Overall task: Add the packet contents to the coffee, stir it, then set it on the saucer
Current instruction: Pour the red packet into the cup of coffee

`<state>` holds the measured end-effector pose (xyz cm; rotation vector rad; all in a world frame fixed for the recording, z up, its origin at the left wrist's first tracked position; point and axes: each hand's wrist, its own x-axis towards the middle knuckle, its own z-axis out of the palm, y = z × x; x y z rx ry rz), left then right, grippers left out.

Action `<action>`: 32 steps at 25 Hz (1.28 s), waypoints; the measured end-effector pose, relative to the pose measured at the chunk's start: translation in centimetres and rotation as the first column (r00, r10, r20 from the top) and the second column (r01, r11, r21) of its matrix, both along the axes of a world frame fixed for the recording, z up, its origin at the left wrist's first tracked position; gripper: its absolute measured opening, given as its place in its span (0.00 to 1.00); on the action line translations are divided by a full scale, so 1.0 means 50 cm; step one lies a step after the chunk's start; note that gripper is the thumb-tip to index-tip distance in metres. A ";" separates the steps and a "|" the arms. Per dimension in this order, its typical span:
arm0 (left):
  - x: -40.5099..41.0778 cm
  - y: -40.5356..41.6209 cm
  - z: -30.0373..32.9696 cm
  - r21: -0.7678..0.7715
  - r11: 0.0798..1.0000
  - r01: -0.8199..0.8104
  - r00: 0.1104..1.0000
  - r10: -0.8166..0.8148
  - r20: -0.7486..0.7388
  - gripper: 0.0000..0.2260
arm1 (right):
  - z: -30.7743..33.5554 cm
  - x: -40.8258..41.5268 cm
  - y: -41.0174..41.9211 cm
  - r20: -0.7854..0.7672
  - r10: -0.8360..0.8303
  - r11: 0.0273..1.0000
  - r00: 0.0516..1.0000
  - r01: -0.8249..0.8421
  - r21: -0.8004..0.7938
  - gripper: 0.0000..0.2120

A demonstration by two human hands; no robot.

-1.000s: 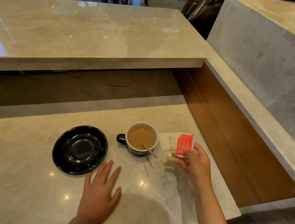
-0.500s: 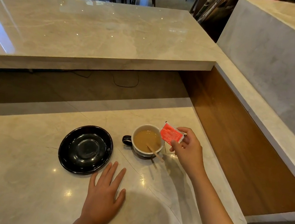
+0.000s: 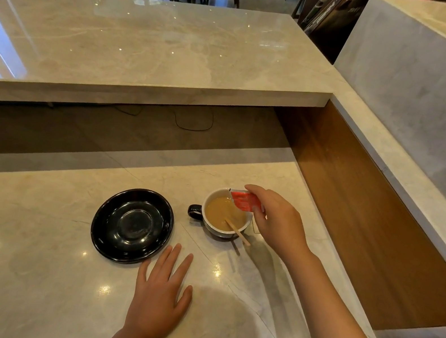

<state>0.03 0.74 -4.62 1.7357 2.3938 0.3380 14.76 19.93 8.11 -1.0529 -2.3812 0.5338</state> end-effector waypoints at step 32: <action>-0.001 -0.003 0.000 0.032 0.999 0.024 0.999 -0.025 0.022 0.26 | -0.079 0.149 -0.067 -0.356 -0.906 0.391 0.228 0.128 -0.912 0.03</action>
